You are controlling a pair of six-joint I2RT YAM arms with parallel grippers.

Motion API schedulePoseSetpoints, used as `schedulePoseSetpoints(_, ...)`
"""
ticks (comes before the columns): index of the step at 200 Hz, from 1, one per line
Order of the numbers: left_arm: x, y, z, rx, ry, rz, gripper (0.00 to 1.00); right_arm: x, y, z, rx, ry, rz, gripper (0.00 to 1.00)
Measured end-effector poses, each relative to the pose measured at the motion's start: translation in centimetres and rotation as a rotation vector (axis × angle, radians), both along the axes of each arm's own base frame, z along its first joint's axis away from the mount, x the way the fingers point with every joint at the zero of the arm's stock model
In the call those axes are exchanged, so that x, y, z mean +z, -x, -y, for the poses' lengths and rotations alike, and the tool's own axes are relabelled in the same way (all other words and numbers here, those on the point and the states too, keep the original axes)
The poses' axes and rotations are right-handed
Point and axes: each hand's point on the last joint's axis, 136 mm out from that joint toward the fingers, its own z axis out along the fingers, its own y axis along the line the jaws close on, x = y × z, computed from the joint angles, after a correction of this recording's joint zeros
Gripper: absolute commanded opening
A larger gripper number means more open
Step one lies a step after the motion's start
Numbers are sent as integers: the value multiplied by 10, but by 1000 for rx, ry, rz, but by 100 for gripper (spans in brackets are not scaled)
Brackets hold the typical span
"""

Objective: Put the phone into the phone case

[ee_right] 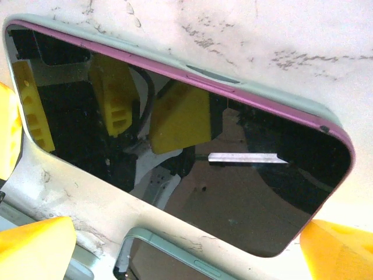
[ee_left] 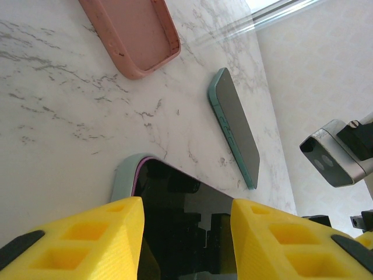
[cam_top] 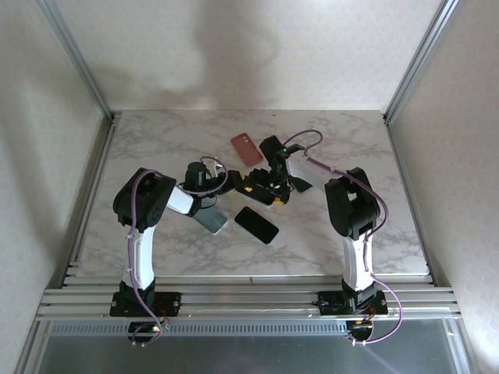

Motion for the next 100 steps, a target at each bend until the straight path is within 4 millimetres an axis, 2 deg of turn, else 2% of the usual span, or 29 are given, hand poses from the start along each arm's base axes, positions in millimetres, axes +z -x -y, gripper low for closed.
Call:
schedulePoseSetpoints(49, 0, 0, 0, 0, -1, 0, 43, 5, -1, 0, 1, -2, 14, 99)
schedulePoseSetpoints(100, -1, 1, -1, -3, -13, 5, 43, 28, 1, 2, 22, -37, 80, 99)
